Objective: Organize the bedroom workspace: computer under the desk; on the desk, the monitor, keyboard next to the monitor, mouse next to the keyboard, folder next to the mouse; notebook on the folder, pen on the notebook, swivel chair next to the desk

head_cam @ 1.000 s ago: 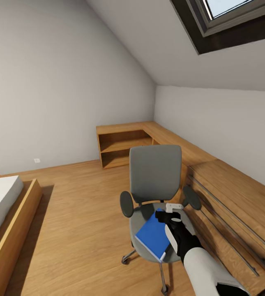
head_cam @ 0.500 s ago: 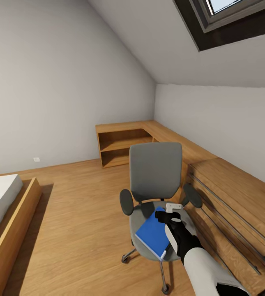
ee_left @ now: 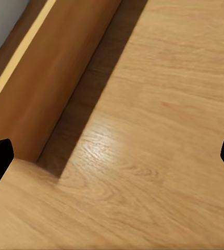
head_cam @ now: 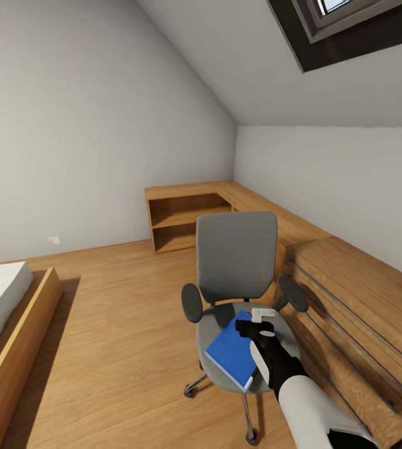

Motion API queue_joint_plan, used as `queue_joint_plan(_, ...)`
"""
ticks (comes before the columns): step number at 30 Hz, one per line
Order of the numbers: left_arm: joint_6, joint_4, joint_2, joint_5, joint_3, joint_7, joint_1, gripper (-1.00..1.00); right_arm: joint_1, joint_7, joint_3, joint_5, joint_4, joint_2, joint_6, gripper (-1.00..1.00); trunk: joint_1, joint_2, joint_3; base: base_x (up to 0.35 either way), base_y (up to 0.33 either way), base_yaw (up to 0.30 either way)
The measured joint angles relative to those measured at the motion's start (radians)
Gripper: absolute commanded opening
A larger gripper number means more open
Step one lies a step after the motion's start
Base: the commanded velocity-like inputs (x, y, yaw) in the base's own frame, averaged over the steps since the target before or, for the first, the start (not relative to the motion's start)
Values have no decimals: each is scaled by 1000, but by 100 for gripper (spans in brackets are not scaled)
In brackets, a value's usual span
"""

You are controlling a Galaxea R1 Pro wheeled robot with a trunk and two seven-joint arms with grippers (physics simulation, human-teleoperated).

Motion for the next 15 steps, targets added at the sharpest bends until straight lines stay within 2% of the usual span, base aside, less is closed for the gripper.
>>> queue_joint_plan(8,0,0,0,0,-13,0,0,100,0,1,1,0,0,0,0,100,31,-56,-25,0,0,0)
queue_joint_plan(15,-1,17,5,5,-7,0,0,100,0,2,1,0,1,0,1,100,31,-56,-25,1,0,0)
